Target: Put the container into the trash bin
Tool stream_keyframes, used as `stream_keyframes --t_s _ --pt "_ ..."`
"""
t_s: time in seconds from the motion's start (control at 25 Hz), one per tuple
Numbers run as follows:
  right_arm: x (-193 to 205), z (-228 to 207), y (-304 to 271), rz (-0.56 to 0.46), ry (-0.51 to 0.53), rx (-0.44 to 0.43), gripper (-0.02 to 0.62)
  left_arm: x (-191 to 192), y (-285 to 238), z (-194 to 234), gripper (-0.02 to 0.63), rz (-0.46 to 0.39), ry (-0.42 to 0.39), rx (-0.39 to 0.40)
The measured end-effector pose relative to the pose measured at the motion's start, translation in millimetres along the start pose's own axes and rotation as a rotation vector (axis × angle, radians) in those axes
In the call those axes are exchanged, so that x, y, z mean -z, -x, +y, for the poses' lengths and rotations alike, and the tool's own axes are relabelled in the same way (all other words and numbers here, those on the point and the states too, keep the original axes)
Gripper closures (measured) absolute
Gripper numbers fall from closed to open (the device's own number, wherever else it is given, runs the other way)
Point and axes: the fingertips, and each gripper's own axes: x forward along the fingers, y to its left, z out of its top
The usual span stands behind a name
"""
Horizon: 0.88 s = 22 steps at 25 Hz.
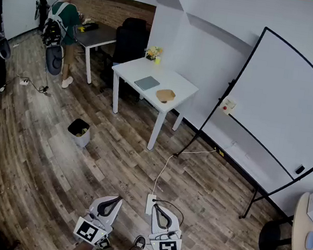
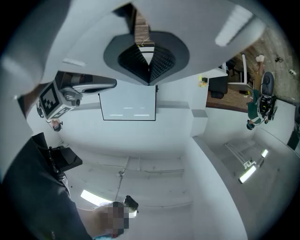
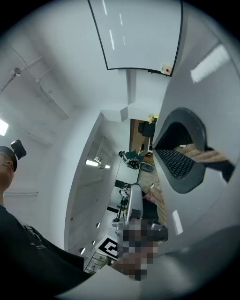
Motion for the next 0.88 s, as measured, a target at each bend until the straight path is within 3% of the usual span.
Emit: stream_keyframes --t_s 0.16,0.52,0.76,0.88 --pt "3.4 -4.9 -1.6 -0.016 -0.017 -0.008 0.586 7.4 -6.8 -5.1 0.604 0.044 0.015 0.011" --pt "17.7 -49.4 -32.3 -0.037 -0.013 -0.085 0.554 17.5 -72.1 -13.8 0.604 0.032 -0.033 -0.013" --pt "40.3 -75.1 -45.7 -0.054 -0.006 -0.124 0.568 40.6 -96.2 -16.1 0.604 0.095 -0.075 -0.068" --pt "49.2 -78.0 -52.6 -0.012 -0.017 -0.153 0.569 46.3 -101.2 -11.4 0.604 0.103 -0.073 -0.096"
